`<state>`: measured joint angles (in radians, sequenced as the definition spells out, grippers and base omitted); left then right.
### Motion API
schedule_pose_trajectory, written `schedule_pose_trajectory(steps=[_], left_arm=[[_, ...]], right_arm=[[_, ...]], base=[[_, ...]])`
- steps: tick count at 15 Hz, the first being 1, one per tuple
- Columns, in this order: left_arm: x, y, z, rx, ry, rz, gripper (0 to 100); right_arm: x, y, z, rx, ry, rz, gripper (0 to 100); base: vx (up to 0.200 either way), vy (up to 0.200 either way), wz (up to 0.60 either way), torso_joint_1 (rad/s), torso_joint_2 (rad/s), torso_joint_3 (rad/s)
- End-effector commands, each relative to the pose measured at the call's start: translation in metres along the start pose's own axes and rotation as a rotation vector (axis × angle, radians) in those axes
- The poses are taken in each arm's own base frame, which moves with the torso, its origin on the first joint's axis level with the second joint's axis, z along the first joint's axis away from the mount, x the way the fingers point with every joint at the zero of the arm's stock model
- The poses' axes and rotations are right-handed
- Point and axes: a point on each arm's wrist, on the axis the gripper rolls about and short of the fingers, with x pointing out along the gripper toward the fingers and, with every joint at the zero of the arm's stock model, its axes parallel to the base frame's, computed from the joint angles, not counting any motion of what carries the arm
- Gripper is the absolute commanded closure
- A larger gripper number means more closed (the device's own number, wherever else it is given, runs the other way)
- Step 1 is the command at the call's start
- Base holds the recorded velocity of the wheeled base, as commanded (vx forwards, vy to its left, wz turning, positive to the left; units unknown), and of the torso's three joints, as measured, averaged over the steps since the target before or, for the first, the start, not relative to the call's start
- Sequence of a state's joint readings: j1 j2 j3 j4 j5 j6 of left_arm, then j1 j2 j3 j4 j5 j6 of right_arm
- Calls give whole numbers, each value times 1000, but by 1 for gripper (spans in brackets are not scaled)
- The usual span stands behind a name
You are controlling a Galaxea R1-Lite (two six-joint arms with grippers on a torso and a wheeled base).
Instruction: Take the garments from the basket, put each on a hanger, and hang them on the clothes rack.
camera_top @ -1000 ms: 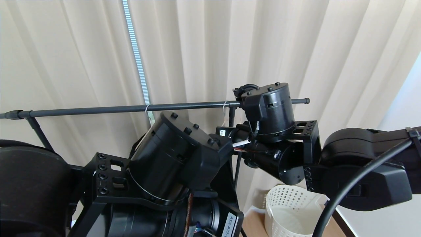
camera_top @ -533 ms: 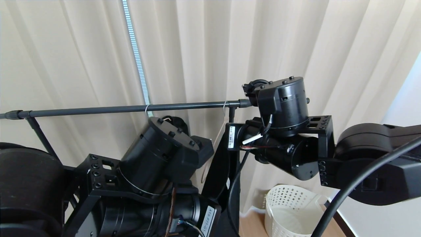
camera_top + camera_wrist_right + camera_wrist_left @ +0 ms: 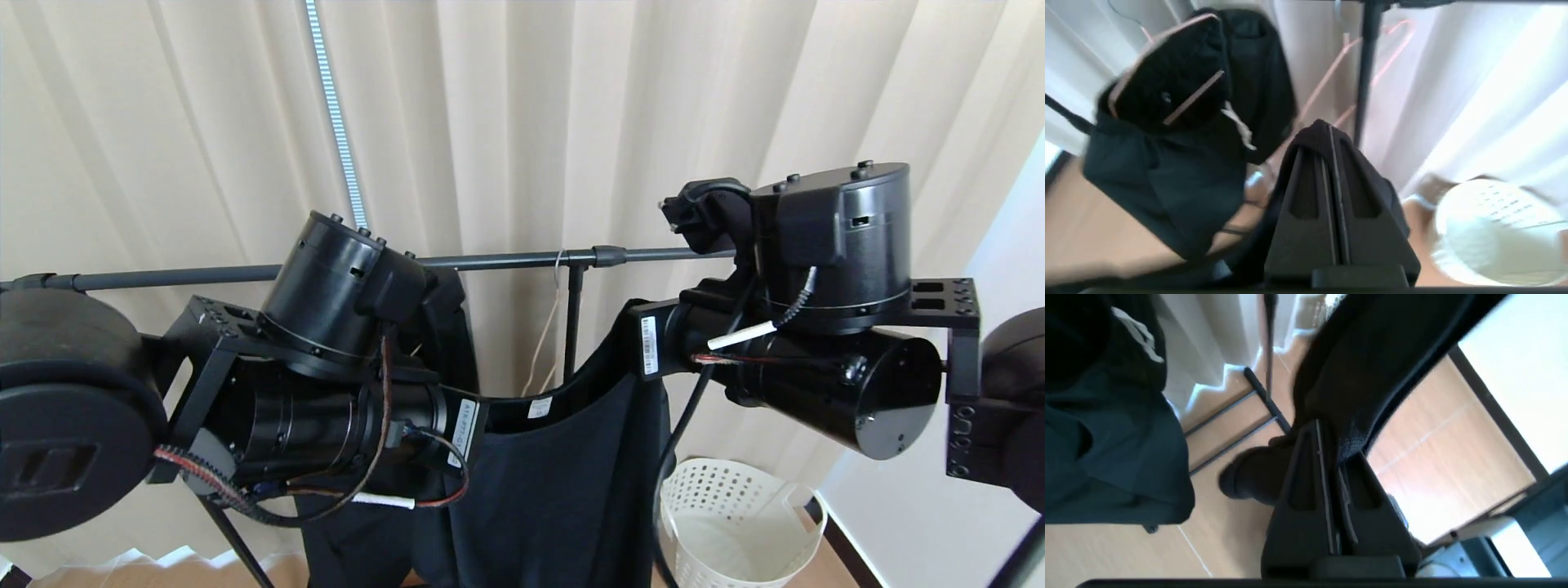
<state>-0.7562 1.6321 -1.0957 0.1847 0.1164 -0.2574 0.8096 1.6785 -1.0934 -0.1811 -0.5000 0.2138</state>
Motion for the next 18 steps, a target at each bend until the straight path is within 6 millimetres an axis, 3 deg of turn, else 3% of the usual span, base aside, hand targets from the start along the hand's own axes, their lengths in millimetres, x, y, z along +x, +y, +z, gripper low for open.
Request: schedule_pose_trajectory(steps=[1, 8, 14, 15, 18], left_arm=[[8, 2, 8, -12, -8, 11, 100], [23, 0, 27, -24, -38, 14, 100], [17, -2, 37, -33, -76, 8, 100], [15, -3, 42, -35, -97, 11, 100], [11, -6, 52, -40, -138, 15, 100]], right_arm=[[-14, -3, -1, -27, -16, -23, 100], [-14, -3, -22, -181, 30, -107, 100], [-16, -7, -34, -260, 63, -130, 100], [-18, -9, -36, -286, 67, -128, 0], [-29, -18, -45, -391, 96, -86, 0]], base=[[0, 0, 0, 0, 0, 0], [0, 0, 0, 0, 0, 0], [0, 0, 0, 0, 0, 0], [0, 0, 0, 0, 0, 0], [0, 0, 0, 0, 0, 0]])
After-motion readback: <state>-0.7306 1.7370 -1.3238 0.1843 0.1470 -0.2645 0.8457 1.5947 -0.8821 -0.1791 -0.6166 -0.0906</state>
